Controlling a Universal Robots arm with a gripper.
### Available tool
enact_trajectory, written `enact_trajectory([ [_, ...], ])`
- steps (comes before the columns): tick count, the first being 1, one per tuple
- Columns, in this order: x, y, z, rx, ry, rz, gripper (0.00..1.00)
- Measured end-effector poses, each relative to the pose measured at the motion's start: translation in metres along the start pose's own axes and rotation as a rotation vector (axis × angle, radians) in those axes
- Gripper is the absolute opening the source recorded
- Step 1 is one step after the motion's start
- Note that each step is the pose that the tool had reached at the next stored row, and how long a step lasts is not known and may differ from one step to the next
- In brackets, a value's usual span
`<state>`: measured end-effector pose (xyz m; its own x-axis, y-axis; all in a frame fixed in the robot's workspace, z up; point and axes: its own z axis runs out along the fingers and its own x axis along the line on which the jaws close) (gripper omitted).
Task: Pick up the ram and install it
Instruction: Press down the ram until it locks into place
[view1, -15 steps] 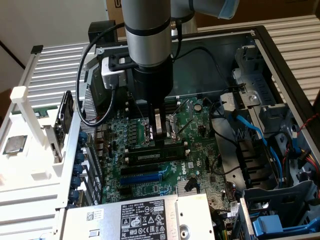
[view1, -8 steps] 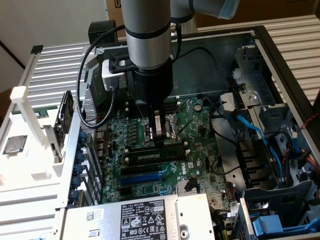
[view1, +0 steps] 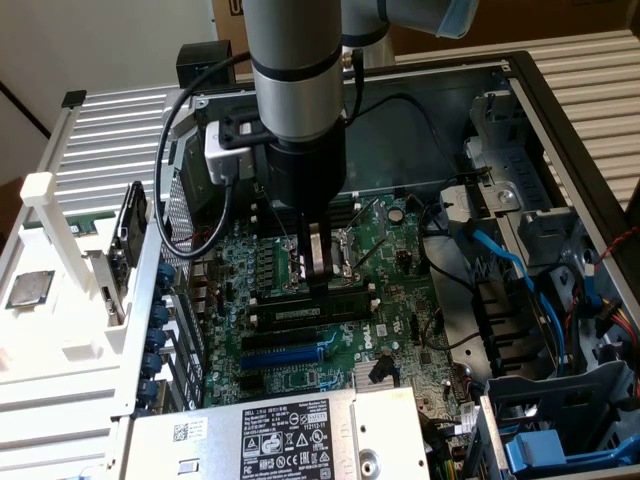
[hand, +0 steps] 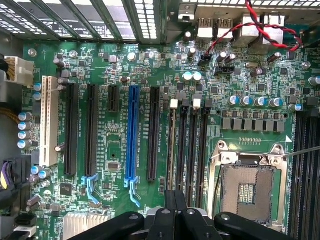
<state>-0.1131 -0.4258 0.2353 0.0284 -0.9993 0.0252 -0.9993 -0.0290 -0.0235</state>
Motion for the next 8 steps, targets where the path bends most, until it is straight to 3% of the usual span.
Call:
enact_trajectory([
  [8, -0.0001, 0.0, 0.0025, -0.0011, 0.0, 0.0, 0.1],
])
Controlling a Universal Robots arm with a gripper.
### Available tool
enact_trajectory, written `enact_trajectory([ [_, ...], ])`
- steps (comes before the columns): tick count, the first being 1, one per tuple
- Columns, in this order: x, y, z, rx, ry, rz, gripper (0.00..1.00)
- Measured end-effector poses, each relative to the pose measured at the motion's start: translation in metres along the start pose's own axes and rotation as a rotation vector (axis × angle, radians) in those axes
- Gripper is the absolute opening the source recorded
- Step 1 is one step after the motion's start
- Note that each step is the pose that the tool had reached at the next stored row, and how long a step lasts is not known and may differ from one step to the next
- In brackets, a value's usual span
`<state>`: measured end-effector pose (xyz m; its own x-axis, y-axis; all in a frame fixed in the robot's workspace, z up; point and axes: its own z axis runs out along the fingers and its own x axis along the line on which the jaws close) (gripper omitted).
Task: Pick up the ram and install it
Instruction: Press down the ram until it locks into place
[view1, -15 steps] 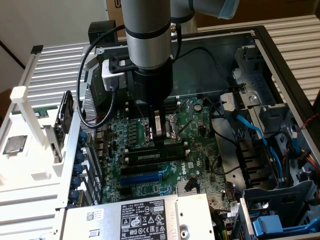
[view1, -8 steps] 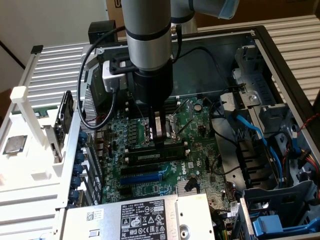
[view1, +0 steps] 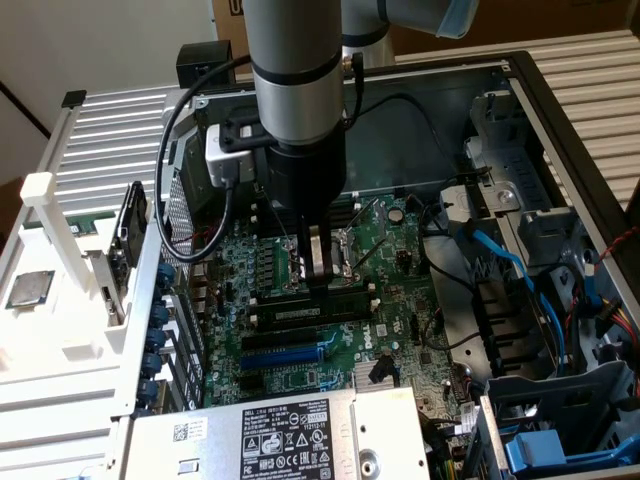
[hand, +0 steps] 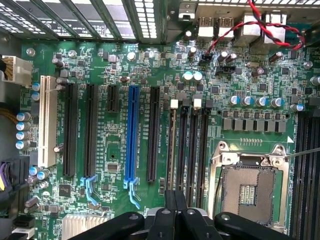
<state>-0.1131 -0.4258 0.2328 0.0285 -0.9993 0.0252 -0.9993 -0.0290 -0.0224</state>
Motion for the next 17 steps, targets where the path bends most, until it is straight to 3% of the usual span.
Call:
enact_trajectory([
  [17, 0.0001, 0.0, 0.0015, -0.0014, -0.0001, 0.0, 0.1],
])
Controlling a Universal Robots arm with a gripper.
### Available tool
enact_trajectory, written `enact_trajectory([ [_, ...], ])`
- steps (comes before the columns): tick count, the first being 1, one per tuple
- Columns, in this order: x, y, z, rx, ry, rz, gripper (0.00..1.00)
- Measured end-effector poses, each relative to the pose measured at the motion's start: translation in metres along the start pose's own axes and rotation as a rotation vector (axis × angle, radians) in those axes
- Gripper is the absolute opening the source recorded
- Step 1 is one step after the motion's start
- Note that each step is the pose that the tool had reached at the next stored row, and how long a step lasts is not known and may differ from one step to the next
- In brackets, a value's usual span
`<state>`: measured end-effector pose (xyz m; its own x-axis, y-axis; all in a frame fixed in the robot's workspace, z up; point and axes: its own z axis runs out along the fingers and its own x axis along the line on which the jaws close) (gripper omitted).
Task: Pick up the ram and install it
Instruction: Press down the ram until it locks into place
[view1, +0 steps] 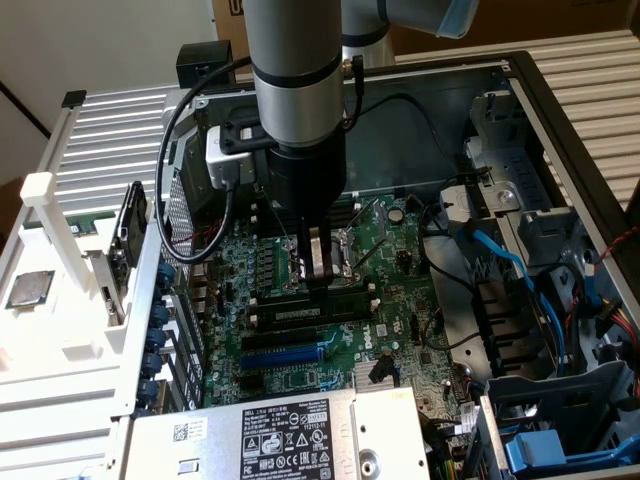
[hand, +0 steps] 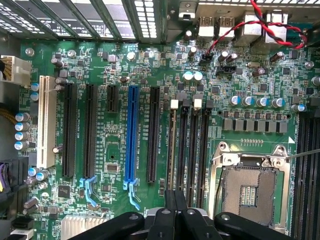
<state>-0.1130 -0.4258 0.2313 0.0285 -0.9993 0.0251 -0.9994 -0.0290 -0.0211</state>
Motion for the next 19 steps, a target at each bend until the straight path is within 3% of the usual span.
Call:
enact_trajectory([
  [19, 0.0012, -0.0004, 0.0014, -0.0029, 0.0004, 0.0, 0.1],
])
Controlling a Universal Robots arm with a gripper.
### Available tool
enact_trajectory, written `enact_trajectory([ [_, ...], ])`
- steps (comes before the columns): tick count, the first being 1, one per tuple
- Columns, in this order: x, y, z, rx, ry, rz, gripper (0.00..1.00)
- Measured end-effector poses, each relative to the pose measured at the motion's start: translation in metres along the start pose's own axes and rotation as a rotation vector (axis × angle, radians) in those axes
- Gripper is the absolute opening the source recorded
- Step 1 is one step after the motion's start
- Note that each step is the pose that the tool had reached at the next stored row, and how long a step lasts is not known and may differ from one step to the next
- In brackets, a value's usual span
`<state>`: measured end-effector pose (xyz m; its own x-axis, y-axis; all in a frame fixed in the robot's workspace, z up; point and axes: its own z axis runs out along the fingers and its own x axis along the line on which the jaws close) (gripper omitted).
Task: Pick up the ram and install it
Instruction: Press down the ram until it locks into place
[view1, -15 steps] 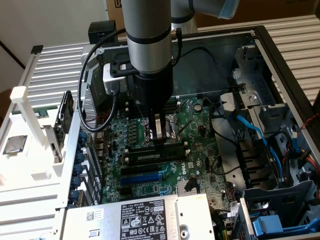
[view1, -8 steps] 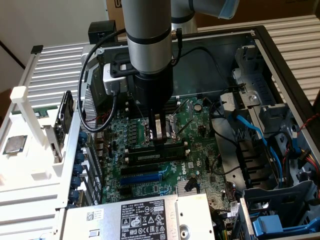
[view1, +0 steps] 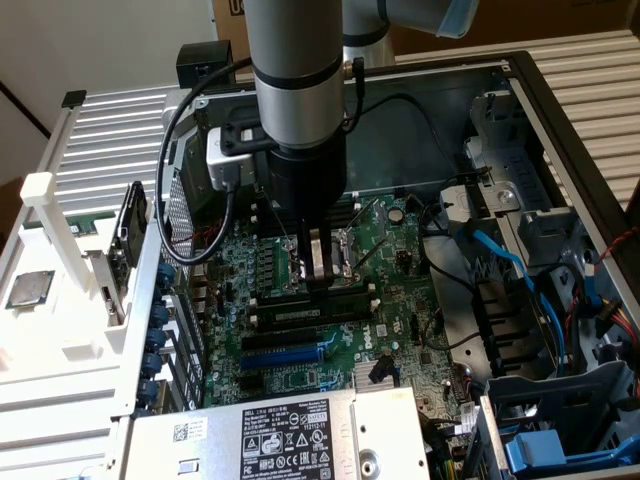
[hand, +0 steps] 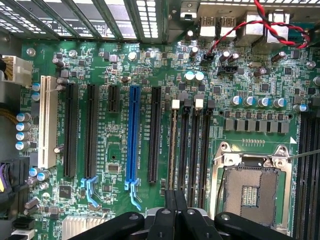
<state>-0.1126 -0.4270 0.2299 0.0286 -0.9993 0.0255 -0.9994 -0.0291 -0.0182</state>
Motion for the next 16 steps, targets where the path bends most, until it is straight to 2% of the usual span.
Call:
enact_trajectory([
  [8, -0.0001, 0.0, 0.0032, -0.0011, -0.0002, 0.0, 0.1],
  [16, -0.0003, -0.0001, 0.002, -0.0034, -0.0016, 0.0, 0.1],
])
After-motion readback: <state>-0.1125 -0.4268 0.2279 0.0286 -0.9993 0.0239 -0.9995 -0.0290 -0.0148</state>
